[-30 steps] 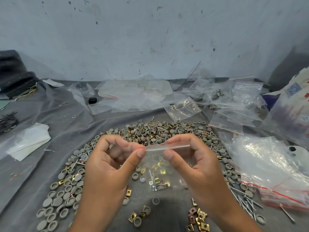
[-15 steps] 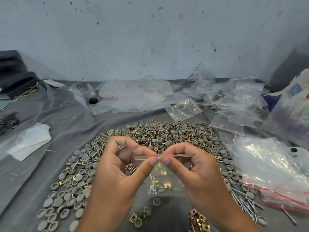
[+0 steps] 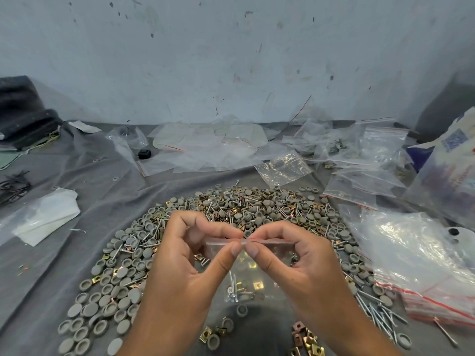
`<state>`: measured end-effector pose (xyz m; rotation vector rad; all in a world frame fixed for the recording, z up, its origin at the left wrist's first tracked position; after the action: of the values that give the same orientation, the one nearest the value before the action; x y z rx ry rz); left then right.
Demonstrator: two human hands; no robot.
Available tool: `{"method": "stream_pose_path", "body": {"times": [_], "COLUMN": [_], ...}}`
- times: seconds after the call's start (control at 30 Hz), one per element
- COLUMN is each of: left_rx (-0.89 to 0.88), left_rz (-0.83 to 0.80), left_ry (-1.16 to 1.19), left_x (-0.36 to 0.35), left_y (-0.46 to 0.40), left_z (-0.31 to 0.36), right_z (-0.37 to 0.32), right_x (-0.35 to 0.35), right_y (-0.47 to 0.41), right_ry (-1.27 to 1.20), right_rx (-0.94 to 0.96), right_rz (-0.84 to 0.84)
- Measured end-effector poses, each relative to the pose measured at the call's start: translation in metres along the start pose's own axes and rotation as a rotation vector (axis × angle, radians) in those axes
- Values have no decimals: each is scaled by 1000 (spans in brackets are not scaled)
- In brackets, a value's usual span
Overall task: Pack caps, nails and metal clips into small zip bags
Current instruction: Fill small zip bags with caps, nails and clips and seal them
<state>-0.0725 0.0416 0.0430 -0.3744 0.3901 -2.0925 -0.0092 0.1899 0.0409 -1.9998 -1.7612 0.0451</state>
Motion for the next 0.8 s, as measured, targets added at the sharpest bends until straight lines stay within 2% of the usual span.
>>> {"method": "stream_pose_path", "body": {"times": [0.37,0.53,0.8], "left_rx": [-4,19,-29], "left_rz": [-46,-28,-33], "left_ry": [-18,-70,23], "left_x": [-5,-1,-4], "left_y": [0,1,-1], "left_z": [-6,-7,-2], "right_z": [4,4,-1], "right_x": [-1,9,6], "right_y": [-3,-2,-2], "right_ry": [59,124,154], "right_rx": [-33,-2,38], "right_rz": [-100,-58,-45]}}
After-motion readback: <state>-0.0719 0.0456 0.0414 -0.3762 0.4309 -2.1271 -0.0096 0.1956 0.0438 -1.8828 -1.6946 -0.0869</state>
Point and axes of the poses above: each hand's wrist, its own y-axis away from the middle knuckle, its own x-axis out of the back of the hand, z = x × y, the point moved 10 cm from there along -y, towards the middle knuckle, and after that the axes turned 10 degrees about -z, right-handed, at the moved point
